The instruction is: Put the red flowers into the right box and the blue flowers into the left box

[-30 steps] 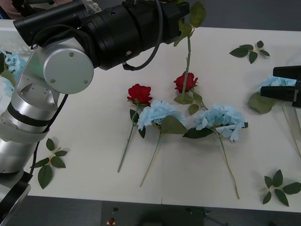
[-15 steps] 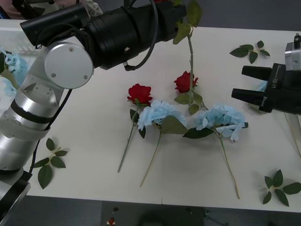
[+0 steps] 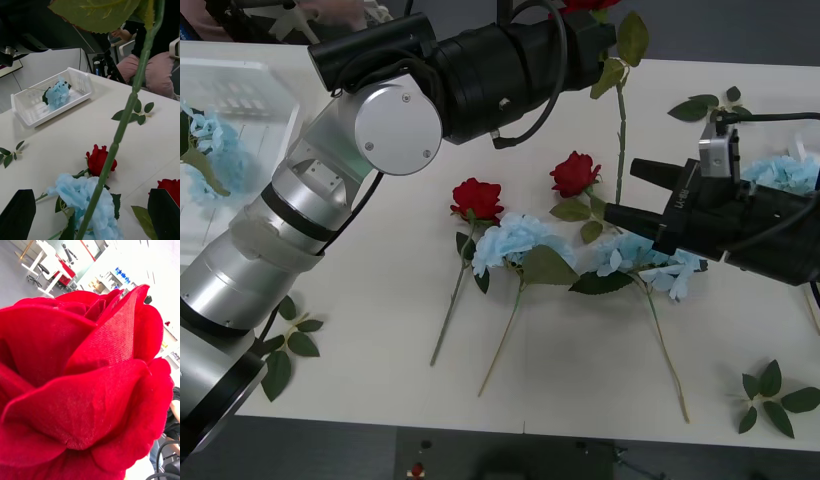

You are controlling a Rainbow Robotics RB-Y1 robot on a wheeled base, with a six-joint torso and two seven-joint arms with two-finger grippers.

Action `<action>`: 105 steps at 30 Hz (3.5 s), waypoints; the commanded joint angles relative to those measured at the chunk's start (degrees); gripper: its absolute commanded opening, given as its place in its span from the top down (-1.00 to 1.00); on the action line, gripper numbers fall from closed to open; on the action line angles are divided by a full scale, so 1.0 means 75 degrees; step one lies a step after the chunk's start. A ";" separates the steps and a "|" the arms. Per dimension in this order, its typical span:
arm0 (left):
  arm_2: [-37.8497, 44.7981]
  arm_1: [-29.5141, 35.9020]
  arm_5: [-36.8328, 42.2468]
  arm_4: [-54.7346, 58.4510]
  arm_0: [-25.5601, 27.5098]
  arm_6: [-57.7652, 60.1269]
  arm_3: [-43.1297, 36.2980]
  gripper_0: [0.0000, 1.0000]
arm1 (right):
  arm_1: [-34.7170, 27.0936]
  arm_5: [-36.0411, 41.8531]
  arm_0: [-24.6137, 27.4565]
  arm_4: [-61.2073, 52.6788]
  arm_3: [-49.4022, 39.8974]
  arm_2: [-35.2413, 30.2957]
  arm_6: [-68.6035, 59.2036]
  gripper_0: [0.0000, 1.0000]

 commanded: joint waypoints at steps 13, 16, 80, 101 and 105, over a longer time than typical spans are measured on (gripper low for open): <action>0.0092 -0.0045 -0.0100 -0.0063 -0.0220 0.0168 -0.0112 1.00 | 0.1684 0.0135 -0.1628 0.1254 0.1465 -0.0009 0.0251 0.22; 0.0092 -0.0045 -0.0100 -0.0063 -0.0220 0.0168 -0.0112 1.00 | 0.1684 0.0159 -0.1698 0.1242 0.1594 -0.0009 0.0251 1.00; -0.1842 0.1654 0.3415 -0.0227 0.0342 -0.0113 0.2478 -1.00 | -0.5477 -0.4810 -0.2811 -0.2168 0.8719 0.4772 -0.2287 1.00; -0.2381 0.0881 0.3181 -0.1434 -0.0595 -0.0183 0.4036 1.00 | -0.5711 -0.2677 -0.2893 -0.1043 0.7887 0.4526 -0.3436 -0.54; -0.2357 0.1326 0.2618 -0.1376 -0.0595 -0.0183 0.3708 1.00 | -0.5945 -0.2044 -0.2776 -0.0938 0.6949 0.4491 -0.4947 -0.57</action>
